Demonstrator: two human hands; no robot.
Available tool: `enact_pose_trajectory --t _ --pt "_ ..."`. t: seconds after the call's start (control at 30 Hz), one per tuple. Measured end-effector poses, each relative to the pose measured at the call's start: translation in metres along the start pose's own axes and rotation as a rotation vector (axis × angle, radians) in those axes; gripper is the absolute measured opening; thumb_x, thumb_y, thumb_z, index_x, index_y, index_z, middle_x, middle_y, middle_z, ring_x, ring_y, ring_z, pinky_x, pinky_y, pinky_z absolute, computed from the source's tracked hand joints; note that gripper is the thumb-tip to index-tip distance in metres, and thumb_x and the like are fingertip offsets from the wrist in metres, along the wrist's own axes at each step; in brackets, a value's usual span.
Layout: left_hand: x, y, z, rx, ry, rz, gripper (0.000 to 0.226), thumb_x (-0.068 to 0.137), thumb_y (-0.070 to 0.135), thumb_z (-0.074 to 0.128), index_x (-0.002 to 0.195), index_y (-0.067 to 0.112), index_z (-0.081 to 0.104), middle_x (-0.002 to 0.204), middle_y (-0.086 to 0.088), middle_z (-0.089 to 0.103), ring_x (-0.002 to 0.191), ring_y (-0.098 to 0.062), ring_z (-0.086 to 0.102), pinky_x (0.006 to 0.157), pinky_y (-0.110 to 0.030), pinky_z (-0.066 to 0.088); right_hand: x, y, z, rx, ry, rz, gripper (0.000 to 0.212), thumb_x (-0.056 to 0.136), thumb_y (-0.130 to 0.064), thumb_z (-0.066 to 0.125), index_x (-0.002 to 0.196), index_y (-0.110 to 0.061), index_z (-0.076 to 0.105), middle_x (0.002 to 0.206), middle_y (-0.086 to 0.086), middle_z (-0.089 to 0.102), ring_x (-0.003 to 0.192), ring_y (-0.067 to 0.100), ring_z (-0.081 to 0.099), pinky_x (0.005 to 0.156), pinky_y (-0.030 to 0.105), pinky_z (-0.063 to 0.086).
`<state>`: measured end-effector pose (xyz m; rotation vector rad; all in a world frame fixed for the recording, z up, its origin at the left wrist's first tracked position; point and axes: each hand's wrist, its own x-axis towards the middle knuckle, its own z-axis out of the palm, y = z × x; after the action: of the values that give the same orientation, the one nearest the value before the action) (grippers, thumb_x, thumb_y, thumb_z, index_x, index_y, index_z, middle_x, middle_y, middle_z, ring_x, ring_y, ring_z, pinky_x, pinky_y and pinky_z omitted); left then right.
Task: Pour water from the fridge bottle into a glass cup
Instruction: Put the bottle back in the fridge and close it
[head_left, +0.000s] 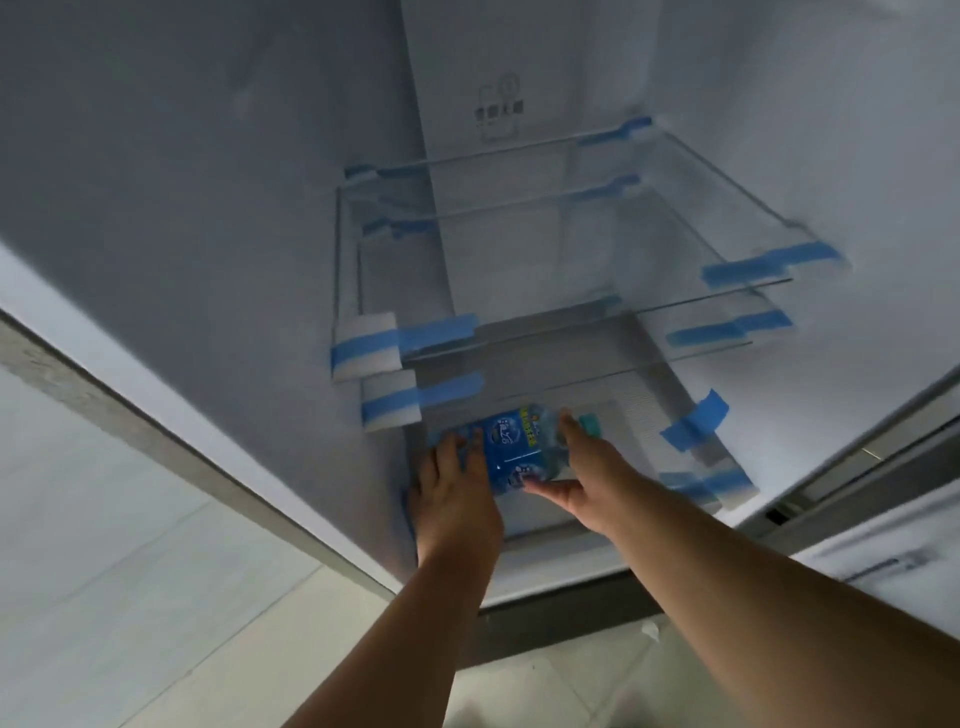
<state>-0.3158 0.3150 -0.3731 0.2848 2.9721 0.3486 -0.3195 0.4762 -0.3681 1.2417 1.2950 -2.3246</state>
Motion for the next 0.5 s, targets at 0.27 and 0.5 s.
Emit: enact_pose_trajectory --t 0.27,0.5 --pt "0.017 0.009 0.024 -0.088 -0.007 -0.011 0.079 0.103 0.012 0.045 0.165 0.023 -0.001 0.175 -0.004 -0.001 0.161 -0.029 -0.003 0.127 -0.045 0.028 0.079 0.004 -0.001 -0.403 0.240 -0.172 0.068 0.092 -0.066 0.062 0.129 -0.011 0.050 0.116 0.019 0.067 0.078 0.029 0.078 0.052 0.032 0.061" --pt "0.048 0.022 0.033 0.024 -0.105 0.009 0.087 0.108 0.028 0.038 0.153 0.020 -0.037 0.160 -0.015 -0.039 0.156 -0.041 -0.024 0.129 -0.057 0.011 0.088 0.016 -0.003 -0.958 0.109 -1.060 0.030 0.101 -0.024 0.061 0.131 -0.028 0.063 0.139 0.004 0.051 0.110 -0.008 0.054 0.085 0.011 0.051"
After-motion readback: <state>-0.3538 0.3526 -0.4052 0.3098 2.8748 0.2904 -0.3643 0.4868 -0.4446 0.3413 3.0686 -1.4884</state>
